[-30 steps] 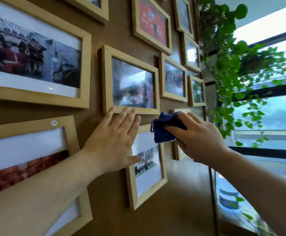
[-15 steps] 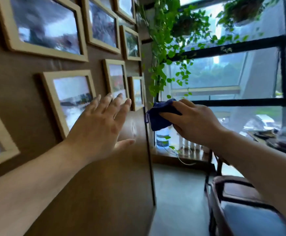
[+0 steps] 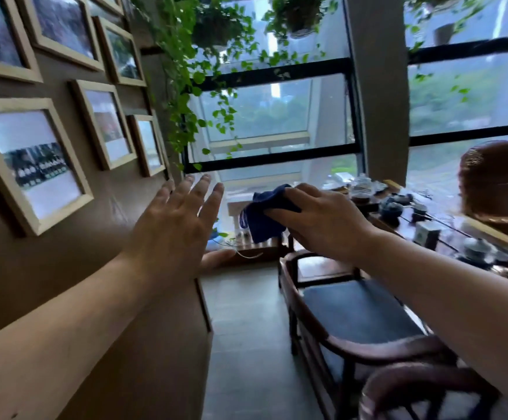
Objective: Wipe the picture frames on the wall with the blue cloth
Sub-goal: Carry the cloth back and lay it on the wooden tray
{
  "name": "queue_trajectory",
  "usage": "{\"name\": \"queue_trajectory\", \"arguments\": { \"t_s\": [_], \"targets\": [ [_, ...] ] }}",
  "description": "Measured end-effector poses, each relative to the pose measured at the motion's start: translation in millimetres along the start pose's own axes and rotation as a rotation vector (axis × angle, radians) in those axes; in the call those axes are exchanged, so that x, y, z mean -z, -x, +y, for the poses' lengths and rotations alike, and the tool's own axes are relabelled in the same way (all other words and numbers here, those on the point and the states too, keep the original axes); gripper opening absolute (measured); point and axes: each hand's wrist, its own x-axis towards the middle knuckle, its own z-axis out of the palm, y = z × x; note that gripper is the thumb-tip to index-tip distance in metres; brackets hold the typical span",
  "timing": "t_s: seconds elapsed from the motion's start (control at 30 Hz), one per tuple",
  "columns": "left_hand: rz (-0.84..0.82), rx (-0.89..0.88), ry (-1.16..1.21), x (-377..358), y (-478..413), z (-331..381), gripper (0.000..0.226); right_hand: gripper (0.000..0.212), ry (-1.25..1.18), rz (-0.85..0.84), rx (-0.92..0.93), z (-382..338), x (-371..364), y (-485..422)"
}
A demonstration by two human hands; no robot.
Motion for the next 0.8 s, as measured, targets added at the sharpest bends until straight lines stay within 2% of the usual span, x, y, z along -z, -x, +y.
{"name": "queue_trajectory", "arguments": {
  "t_s": [0.2,0.4,0.5,0.8],
  "targets": [
    [0.002,-0.172,0.126,17,52,62,0.095,0.035,0.108,-0.159,-0.107,-56,78,94],
    [0.097,-0.296,0.265,60,72,137,0.096,0.034,0.180,-0.305,-0.203,-70,155,182],
    [0.151,-0.367,0.288,83,76,179,0.095,0.034,0.203,-0.336,-0.253,-68,187,224],
    [0.138,-0.496,0.281,153,95,340,0.095,0.035,0.174,-0.366,-0.379,-52,270,384]
  ]
}}
